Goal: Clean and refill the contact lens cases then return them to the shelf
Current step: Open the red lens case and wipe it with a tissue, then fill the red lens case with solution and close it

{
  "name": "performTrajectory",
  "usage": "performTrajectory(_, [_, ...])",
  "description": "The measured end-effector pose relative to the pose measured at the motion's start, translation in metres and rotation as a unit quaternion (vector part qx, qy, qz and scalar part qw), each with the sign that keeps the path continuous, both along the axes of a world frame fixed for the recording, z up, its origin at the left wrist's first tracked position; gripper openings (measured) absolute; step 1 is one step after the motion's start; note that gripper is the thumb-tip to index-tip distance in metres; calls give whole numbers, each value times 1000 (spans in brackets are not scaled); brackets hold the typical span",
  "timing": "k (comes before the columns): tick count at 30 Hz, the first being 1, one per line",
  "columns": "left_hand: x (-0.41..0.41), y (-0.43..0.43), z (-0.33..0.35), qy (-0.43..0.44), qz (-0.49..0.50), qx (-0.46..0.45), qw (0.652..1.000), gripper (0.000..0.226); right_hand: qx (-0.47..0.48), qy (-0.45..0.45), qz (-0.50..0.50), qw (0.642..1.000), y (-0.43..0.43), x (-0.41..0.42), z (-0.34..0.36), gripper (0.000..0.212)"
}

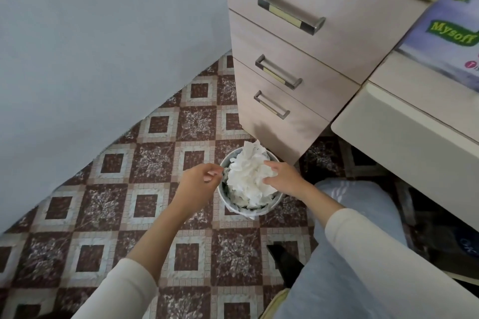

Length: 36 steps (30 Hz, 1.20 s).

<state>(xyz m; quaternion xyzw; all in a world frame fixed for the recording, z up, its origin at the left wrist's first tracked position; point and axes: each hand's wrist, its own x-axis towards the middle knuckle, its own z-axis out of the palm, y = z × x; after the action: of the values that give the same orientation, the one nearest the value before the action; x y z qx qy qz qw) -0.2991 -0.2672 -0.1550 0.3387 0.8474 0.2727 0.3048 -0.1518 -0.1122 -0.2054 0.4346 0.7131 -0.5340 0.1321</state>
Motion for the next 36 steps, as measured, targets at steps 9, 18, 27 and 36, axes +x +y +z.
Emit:
performTrajectory(9, [23,23,39,25,-46,23,998,13,35,76,-20,996,4,31,55,51])
performTrajectory(18, [79,69,99,40,-138,122,982,12,166,142,-18,976,2,120,171,41])
performTrajectory(27, [183,153,164,52,-259,258,929,13,346,119,-60,929,16,236,252,43])
performTrajectory(36, [268,233,172,85,-367,225,899,18,378,77,-172,906,40,332,275,40])
